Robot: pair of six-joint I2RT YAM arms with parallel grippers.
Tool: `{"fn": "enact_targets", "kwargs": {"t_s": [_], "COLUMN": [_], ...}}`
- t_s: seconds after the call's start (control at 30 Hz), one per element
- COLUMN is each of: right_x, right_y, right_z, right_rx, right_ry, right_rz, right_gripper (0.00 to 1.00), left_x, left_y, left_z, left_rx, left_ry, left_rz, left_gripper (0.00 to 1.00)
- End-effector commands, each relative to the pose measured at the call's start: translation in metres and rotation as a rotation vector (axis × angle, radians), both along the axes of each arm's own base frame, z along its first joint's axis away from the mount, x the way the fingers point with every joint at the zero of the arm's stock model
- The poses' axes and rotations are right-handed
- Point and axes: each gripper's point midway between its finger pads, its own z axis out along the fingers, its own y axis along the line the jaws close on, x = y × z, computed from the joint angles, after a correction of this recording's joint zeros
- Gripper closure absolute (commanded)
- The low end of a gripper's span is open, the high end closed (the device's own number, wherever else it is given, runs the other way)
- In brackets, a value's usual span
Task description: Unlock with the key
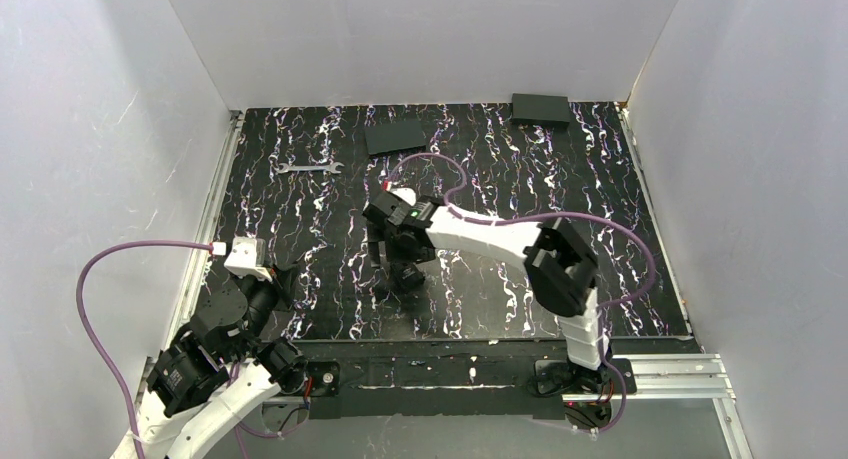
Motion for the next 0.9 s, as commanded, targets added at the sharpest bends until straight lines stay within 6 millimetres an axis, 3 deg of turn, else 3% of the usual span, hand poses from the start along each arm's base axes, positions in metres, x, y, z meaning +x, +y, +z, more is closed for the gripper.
{"fn": "enact_targets", "kwargs": {"t_s": [0.0,0.3,0.53,0.87], "right_x": [0.014,0.014,0.0,-0.011], "right_y": [-0.018,-0.037,-0.025,-0.022], "right_z": [-0.009,-0.029,-0.044,-0.06], "right_rx": [-0.205,-0.337,-0.293,-0.303], "right_ry": [-0.052,-0.051,0.002,0.042], "right_rz": [0.112,0.148,0.182,0.183], "right_gripper": [0.02,0.02,0.07,0.15], "left_x": [0.002,0.002,0.001,0.001], "left_y": [0.005,0.005,0.005,0.007], "left_z": [-0.002,0.0,0.0,0.001], "left_rx": [0.016,0.01,0.008,0.002], "left_ry": [-0.006,-0.016,-0.021,-0.032], "left_rz": [0.028,0.024,0.022,0.027], "left_gripper": [1.0,1.0,1.0,1.0]}}
